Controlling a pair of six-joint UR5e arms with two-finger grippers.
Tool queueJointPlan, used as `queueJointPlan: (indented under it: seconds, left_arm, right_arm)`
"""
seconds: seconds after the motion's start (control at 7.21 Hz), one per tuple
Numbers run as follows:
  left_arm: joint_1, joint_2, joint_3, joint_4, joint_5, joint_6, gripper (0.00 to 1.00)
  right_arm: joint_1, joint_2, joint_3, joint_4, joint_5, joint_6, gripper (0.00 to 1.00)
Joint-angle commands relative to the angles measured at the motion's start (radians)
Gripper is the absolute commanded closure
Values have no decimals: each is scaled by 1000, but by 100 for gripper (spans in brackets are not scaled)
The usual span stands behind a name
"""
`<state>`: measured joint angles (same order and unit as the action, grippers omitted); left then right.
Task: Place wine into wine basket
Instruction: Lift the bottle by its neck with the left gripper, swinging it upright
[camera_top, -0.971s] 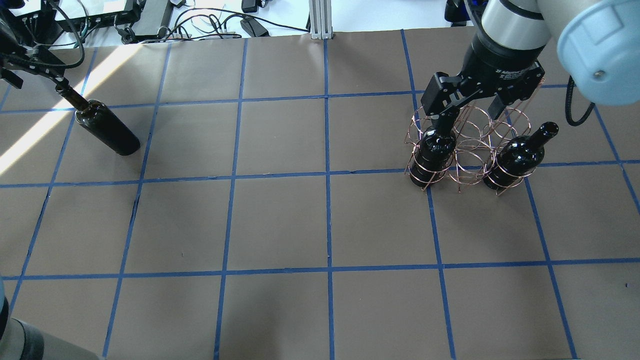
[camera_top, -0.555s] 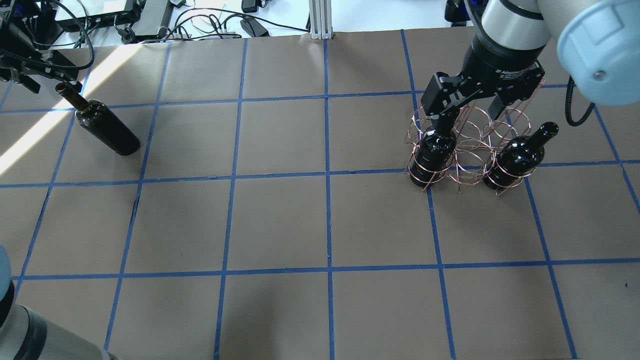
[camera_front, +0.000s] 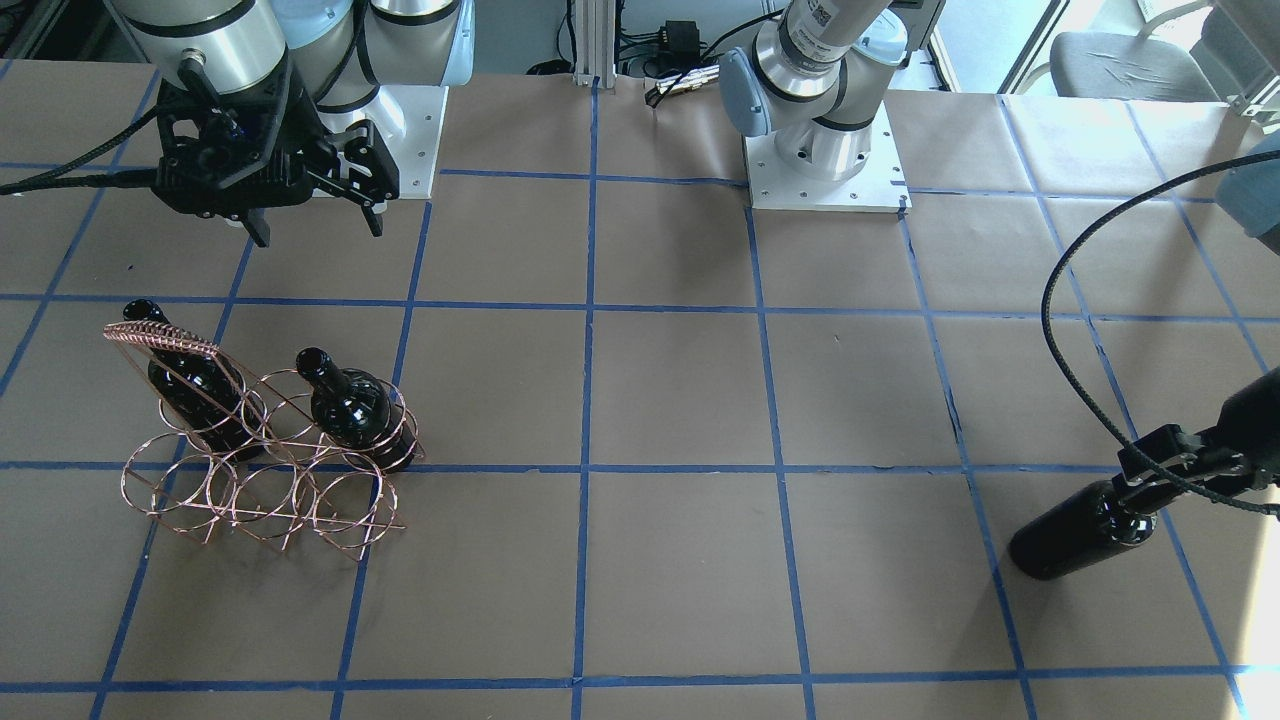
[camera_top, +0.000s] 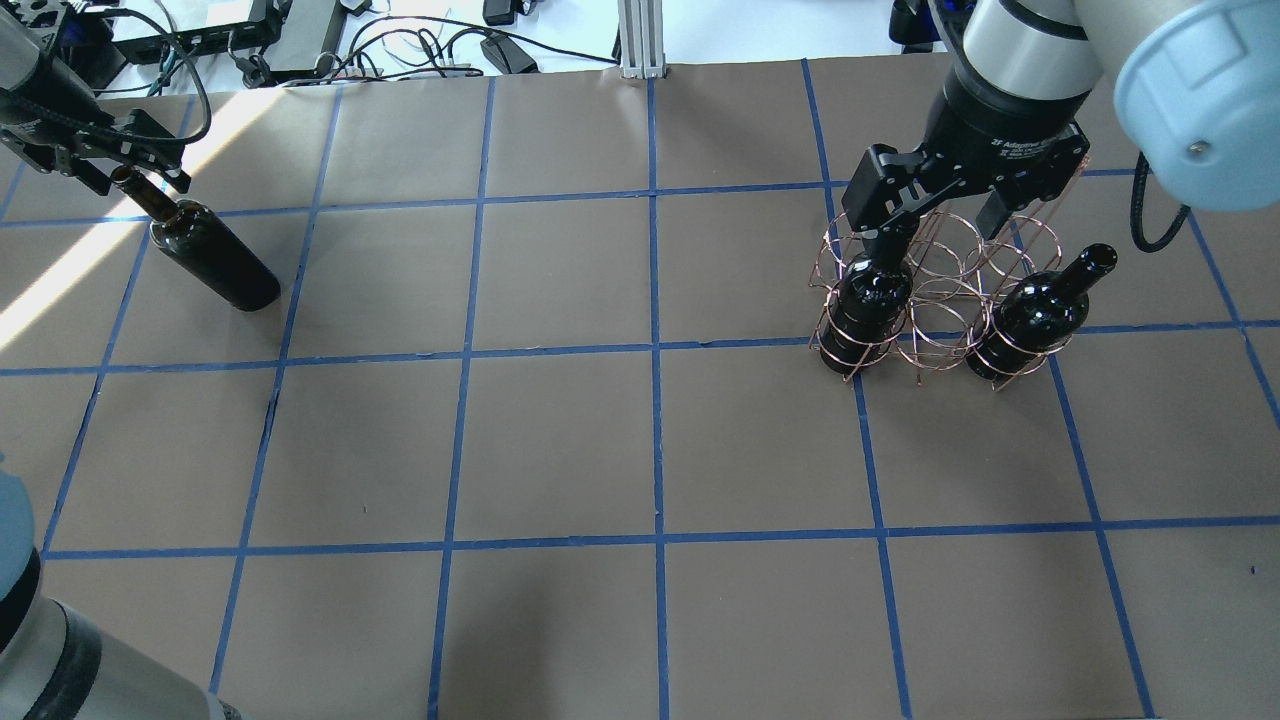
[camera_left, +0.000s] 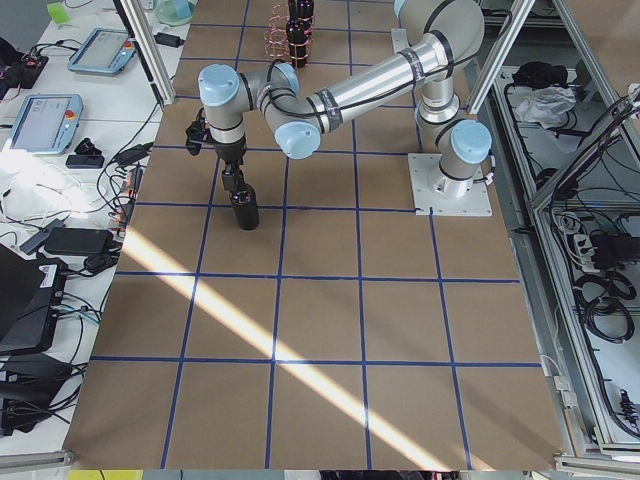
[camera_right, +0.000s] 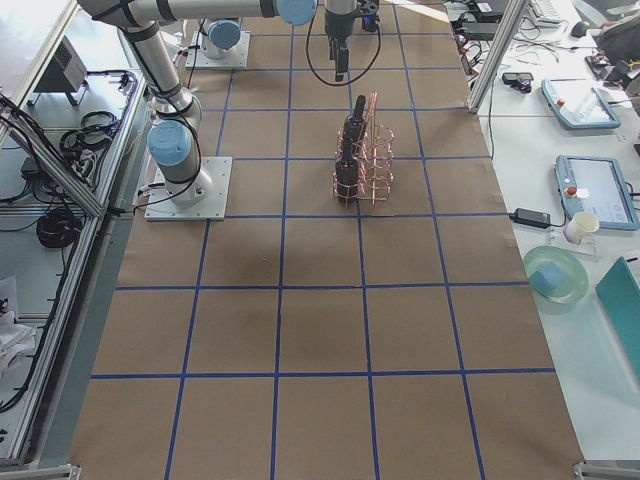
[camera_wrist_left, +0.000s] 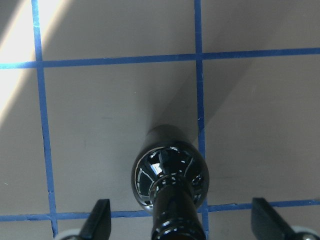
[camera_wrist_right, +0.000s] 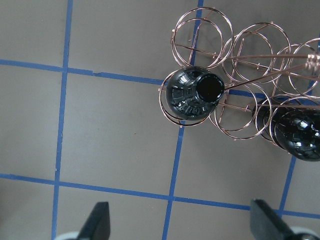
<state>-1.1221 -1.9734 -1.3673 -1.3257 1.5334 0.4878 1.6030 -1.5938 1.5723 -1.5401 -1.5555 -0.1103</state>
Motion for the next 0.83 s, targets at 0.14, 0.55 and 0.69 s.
queueJointPlan:
  seconds: [0.14,0.55,0.69]
  left_arm:
    - [-1,-1,-6,11,5,8,73]
    - [-1,1,-6,14,-1,9,100]
    - [-1,1,-6,14,1,11,100]
  right_arm:
    - [0,0,0,0,0,1,0]
    - [0,0,0,0,0,1,0]
    - [0,0,0,0,0,1,0]
